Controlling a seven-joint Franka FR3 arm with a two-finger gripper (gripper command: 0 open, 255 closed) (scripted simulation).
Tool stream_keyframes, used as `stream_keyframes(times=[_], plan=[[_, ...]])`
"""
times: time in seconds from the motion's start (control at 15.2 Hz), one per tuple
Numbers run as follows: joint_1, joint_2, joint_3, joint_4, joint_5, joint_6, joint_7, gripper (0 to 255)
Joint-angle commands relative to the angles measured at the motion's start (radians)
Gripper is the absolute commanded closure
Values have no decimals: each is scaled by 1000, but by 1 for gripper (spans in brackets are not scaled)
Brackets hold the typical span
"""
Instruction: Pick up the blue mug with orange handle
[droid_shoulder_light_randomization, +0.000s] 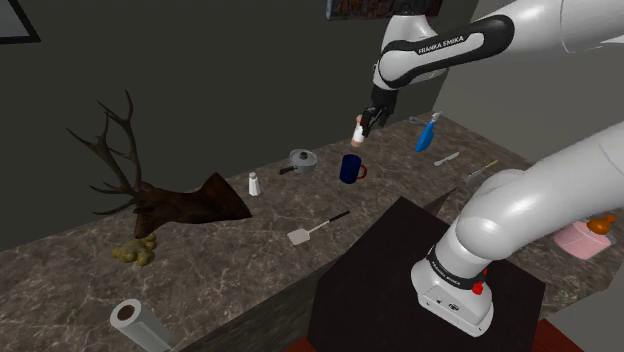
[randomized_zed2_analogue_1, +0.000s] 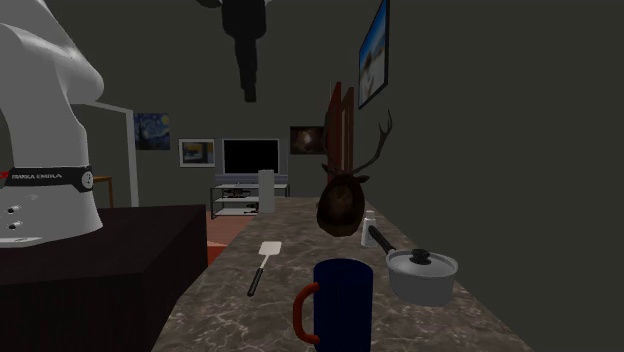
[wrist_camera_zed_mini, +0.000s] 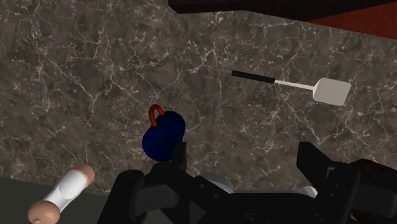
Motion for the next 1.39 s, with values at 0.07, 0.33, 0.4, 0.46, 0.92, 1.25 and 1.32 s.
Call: stream_keyframes(times=[0.07,0.33,0.4,0.46,0.92,1.25,1.32], plan=[[5,116,-45,21,26,91,-50,0],[11,279,-100,74,96,189,-142,0],[12,321,-111,91,120,210,-169,0],[11,364,-120,108,147,230,-197,0],[-48,669,-116,273,368,316,-404,0],[-136,875,-62,429,483,332,-508,0],[-154,915,-51,464,500,332,-523,0]])
